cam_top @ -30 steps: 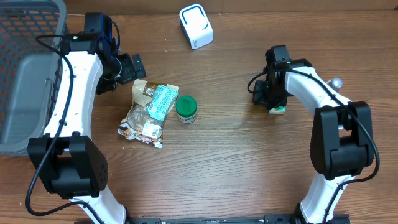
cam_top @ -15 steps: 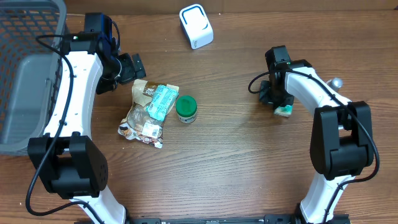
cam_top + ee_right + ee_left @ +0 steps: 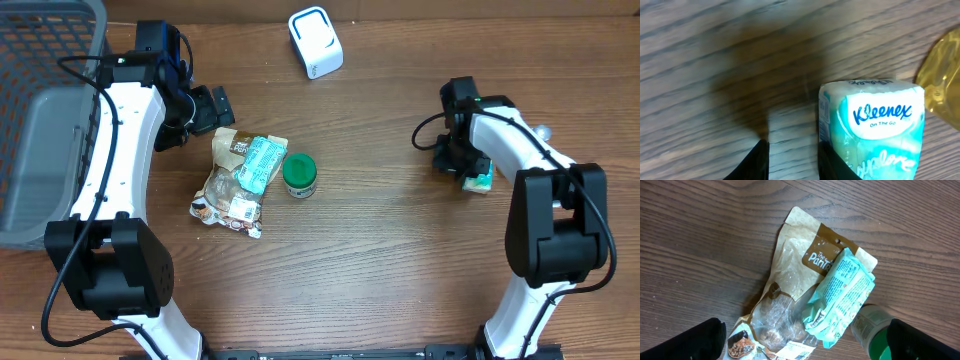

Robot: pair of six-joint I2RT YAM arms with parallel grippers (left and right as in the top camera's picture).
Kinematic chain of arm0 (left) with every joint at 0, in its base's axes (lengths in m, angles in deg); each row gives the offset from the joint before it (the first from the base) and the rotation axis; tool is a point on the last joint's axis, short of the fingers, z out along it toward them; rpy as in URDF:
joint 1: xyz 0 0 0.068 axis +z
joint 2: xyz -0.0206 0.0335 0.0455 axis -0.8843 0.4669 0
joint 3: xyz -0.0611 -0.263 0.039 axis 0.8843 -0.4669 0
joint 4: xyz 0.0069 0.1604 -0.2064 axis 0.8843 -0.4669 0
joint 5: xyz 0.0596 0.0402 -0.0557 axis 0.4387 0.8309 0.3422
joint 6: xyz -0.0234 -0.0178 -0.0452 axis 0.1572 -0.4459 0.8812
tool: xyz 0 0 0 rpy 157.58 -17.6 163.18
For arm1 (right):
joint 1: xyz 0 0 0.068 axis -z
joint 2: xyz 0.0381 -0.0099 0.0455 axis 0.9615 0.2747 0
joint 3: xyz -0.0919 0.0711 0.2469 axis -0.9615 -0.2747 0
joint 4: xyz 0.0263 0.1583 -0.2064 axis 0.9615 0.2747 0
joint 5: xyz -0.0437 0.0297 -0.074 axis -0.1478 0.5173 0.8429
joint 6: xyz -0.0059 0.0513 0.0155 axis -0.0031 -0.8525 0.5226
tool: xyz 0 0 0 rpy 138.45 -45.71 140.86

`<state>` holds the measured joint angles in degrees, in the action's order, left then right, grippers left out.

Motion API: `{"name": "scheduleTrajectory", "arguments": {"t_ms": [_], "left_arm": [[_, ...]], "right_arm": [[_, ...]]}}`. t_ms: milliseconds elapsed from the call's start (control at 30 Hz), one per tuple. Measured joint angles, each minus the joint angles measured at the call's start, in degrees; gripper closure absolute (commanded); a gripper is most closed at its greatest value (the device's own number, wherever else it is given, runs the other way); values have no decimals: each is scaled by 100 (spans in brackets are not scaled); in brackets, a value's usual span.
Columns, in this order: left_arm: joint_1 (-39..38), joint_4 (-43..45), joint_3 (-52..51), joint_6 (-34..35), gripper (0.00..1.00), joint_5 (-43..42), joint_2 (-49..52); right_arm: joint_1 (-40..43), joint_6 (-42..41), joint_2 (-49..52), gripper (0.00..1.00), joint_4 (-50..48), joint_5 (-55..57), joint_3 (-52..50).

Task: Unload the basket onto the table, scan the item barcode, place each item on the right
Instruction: 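Open the right gripper to release the tissue pack, then move the right gripper over the green-lidded jar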

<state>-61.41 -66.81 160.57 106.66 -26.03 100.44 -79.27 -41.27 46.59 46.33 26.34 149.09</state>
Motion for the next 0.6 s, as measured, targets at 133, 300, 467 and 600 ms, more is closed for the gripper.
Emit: {"name": "scheduleTrajectory", "arguments": {"t_ms": [133, 300, 467, 600], "left_arm": [[0, 0, 0, 0, 0, 0, 0], [0, 0, 0, 0, 0, 0, 0], [0, 0, 0, 2, 0, 0, 0], [0, 0, 0, 0, 0, 0, 0]], "right_arm": [[17, -37, 0, 66, 7, -361, 0], [-175, -74, 0, 64, 11, -1268, 94], [-570, -66, 0, 40, -463, -2376, 243], [-914, -105, 0, 0, -879, -3091, 254]]}}
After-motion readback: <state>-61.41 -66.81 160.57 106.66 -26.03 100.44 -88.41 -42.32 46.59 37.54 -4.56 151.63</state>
